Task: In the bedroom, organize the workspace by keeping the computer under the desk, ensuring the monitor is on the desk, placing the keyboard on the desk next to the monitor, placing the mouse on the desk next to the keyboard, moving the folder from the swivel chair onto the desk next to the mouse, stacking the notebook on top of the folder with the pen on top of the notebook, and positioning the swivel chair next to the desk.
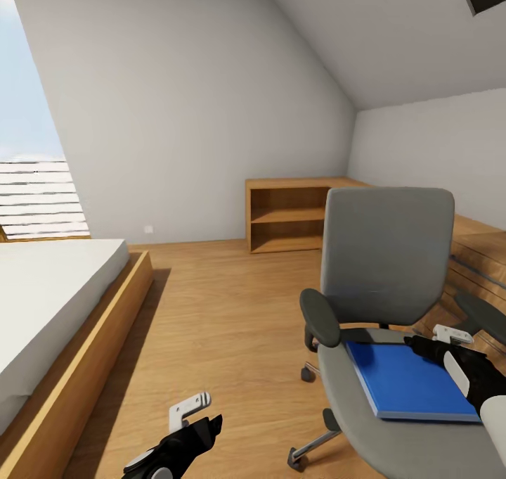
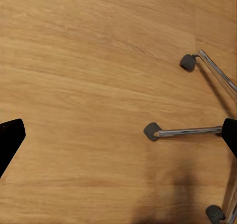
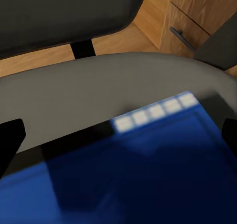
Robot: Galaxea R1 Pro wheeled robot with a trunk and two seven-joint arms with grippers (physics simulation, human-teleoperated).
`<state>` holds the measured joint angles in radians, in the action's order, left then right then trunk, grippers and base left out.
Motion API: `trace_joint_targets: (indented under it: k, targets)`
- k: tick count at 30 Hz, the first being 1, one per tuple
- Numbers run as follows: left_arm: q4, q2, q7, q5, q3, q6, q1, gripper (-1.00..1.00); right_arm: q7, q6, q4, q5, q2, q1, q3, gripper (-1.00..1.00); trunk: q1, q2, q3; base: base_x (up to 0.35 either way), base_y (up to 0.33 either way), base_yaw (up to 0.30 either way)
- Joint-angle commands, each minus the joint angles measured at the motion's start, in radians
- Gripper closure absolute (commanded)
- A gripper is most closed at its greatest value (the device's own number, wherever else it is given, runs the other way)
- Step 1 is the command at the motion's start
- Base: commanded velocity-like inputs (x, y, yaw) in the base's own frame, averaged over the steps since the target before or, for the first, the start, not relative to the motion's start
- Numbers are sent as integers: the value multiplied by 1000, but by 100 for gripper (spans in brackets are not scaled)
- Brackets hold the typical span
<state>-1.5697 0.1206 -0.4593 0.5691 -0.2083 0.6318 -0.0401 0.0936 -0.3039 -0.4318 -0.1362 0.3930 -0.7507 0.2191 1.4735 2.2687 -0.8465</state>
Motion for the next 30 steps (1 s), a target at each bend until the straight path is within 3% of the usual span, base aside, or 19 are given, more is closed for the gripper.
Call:
trace_joint_targets:
  k: [1, 9, 30]
  targets:
    - [-2, 0, -8, 11, 0, 1, 0, -100, 3, -6, 21, -5, 0, 1, 5, -100, 0, 0, -1, 0, 0, 0]
    - [5, -1, -4, 12, 24, 0, 0, -100, 3, -6, 21, -5, 0, 1, 5, -100, 0, 0, -1, -11, 0, 0]
    - [5, -1, -6, 12, 27, 0, 0, -100, 3, -6, 21, -5, 0, 1, 4, -100, 0, 0, -1, -112, 0, 0]
